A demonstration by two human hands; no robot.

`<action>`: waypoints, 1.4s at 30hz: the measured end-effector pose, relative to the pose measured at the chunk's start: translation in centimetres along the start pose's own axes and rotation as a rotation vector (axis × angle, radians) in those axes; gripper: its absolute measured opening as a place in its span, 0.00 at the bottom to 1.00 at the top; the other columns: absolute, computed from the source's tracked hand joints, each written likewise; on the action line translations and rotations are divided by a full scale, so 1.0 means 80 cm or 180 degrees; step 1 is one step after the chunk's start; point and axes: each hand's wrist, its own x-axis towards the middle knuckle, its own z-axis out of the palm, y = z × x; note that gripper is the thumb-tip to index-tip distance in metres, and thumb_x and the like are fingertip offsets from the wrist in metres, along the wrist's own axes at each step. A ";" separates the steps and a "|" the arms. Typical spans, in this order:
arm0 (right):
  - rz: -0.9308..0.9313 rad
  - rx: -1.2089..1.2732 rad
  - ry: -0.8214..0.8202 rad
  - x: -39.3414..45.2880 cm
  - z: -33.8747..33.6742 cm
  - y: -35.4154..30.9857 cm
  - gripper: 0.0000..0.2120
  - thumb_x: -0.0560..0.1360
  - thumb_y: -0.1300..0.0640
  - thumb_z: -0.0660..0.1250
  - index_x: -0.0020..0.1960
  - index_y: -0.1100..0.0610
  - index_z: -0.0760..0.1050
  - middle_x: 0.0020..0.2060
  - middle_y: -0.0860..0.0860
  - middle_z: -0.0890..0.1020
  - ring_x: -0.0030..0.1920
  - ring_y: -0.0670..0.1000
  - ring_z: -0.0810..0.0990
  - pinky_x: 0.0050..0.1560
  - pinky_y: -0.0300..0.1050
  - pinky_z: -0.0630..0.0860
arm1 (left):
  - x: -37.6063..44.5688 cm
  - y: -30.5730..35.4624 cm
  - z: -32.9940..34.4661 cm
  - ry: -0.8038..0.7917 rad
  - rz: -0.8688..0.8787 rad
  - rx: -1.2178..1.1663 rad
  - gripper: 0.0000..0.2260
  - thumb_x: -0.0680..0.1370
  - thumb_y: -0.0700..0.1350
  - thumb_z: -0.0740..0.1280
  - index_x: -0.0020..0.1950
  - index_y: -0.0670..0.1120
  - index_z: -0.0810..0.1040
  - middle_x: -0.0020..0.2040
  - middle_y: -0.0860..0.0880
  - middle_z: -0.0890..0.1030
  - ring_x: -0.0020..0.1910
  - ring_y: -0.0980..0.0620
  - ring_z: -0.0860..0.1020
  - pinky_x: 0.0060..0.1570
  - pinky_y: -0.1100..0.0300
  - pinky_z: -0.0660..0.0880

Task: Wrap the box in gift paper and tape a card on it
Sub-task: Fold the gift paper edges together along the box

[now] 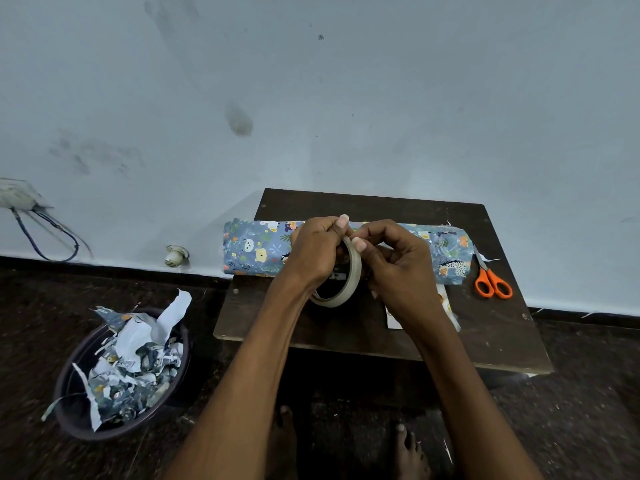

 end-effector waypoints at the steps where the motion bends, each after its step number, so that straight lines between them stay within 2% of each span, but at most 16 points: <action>1: -0.0011 -0.0026 -0.0027 0.000 0.000 0.001 0.09 0.79 0.69 0.67 0.46 0.57 0.79 0.36 0.43 0.81 0.29 0.42 0.77 0.29 0.32 0.72 | 0.000 0.000 0.000 -0.0002 -0.0007 -0.0002 0.20 0.86 0.46 0.59 0.35 0.45 0.76 0.30 0.46 0.70 0.31 0.51 0.67 0.37 0.57 0.66; 4: -0.0062 -0.0152 -0.0144 0.001 -0.001 0.004 0.10 0.80 0.68 0.66 0.45 0.55 0.77 0.37 0.44 0.80 0.30 0.42 0.75 0.30 0.32 0.70 | 0.000 -0.001 0.000 -0.0022 -0.0003 0.0019 0.21 0.86 0.46 0.59 0.34 0.46 0.76 0.29 0.49 0.69 0.30 0.53 0.66 0.35 0.59 0.66; 8: -0.0098 -0.0164 -0.0239 0.003 -0.001 0.005 0.09 0.81 0.68 0.65 0.46 0.56 0.75 0.38 0.45 0.78 0.30 0.41 0.73 0.31 0.33 0.69 | 0.000 -0.002 0.000 -0.0050 0.0016 0.0056 0.21 0.86 0.47 0.59 0.34 0.47 0.76 0.31 0.45 0.69 0.32 0.50 0.67 0.37 0.56 0.66; 12: 0.0045 0.0076 -0.0133 0.001 -0.004 0.001 0.06 0.81 0.68 0.66 0.49 0.59 0.77 0.38 0.47 0.80 0.29 0.41 0.75 0.28 0.32 0.70 | 0.002 -0.001 -0.001 -0.0046 0.0034 0.0076 0.21 0.86 0.47 0.59 0.38 0.38 0.78 0.34 0.43 0.70 0.36 0.47 0.67 0.40 0.53 0.66; 15: 0.0067 0.0013 0.0025 -0.001 -0.002 0.001 0.07 0.80 0.66 0.68 0.46 0.56 0.79 0.37 0.46 0.81 0.30 0.42 0.77 0.27 0.32 0.71 | 0.001 0.000 0.000 -0.0011 0.0005 0.0094 0.21 0.86 0.47 0.59 0.35 0.44 0.77 0.32 0.44 0.70 0.33 0.50 0.68 0.38 0.58 0.67; 17: 0.0067 -0.0038 0.0131 -0.002 0.000 0.003 0.08 0.79 0.65 0.70 0.44 0.55 0.79 0.37 0.47 0.81 0.31 0.44 0.77 0.27 0.33 0.71 | 0.001 -0.001 0.001 0.0026 0.0019 0.0129 0.20 0.86 0.47 0.59 0.35 0.47 0.78 0.30 0.49 0.71 0.32 0.53 0.69 0.37 0.60 0.68; 21: 0.0034 -0.0180 0.0213 -0.002 0.000 0.005 0.07 0.79 0.64 0.71 0.44 0.54 0.80 0.38 0.47 0.82 0.33 0.47 0.78 0.29 0.35 0.72 | 0.001 -0.004 0.003 0.0116 0.0003 0.0121 0.20 0.86 0.48 0.59 0.35 0.48 0.78 0.28 0.52 0.70 0.31 0.55 0.68 0.36 0.60 0.67; 26: 0.0024 -0.0288 0.0204 -0.002 0.002 0.007 0.09 0.80 0.64 0.69 0.44 0.53 0.79 0.37 0.47 0.81 0.31 0.44 0.77 0.30 0.35 0.73 | 0.003 -0.007 0.006 0.0204 0.0002 0.0154 0.21 0.86 0.49 0.59 0.35 0.48 0.78 0.28 0.52 0.71 0.32 0.53 0.69 0.40 0.57 0.67; 31: -0.0084 -0.0350 0.0311 -0.004 0.004 0.010 0.09 0.79 0.62 0.70 0.44 0.50 0.79 0.38 0.46 0.82 0.33 0.47 0.78 0.31 0.37 0.73 | 0.005 -0.007 0.005 0.0216 0.0004 0.0226 0.21 0.86 0.49 0.58 0.35 0.47 0.78 0.28 0.54 0.73 0.35 0.53 0.71 0.43 0.57 0.68; 35: -0.0035 -0.0309 0.0435 -0.006 0.004 0.011 0.07 0.80 0.62 0.70 0.47 0.51 0.81 0.41 0.48 0.84 0.36 0.49 0.82 0.31 0.36 0.74 | 0.004 -0.005 0.007 0.0188 0.0040 0.0246 0.21 0.86 0.49 0.58 0.38 0.41 0.79 0.30 0.51 0.73 0.35 0.53 0.72 0.43 0.58 0.68; 39: -0.0067 -0.0378 0.0462 -0.007 0.003 0.009 0.08 0.79 0.63 0.71 0.44 0.52 0.81 0.38 0.46 0.84 0.33 0.47 0.80 0.30 0.36 0.73 | 0.004 -0.006 0.006 0.0207 0.0006 0.0299 0.21 0.86 0.49 0.59 0.34 0.49 0.78 0.27 0.56 0.72 0.35 0.54 0.71 0.44 0.58 0.67; 42: -0.0027 -0.0338 0.0487 -0.009 0.002 0.005 0.08 0.79 0.64 0.71 0.44 0.52 0.82 0.36 0.46 0.84 0.32 0.46 0.80 0.29 0.36 0.74 | 0.003 -0.008 0.007 0.0199 0.0017 0.0253 0.21 0.86 0.50 0.58 0.36 0.48 0.79 0.32 0.51 0.75 0.38 0.52 0.73 0.44 0.57 0.68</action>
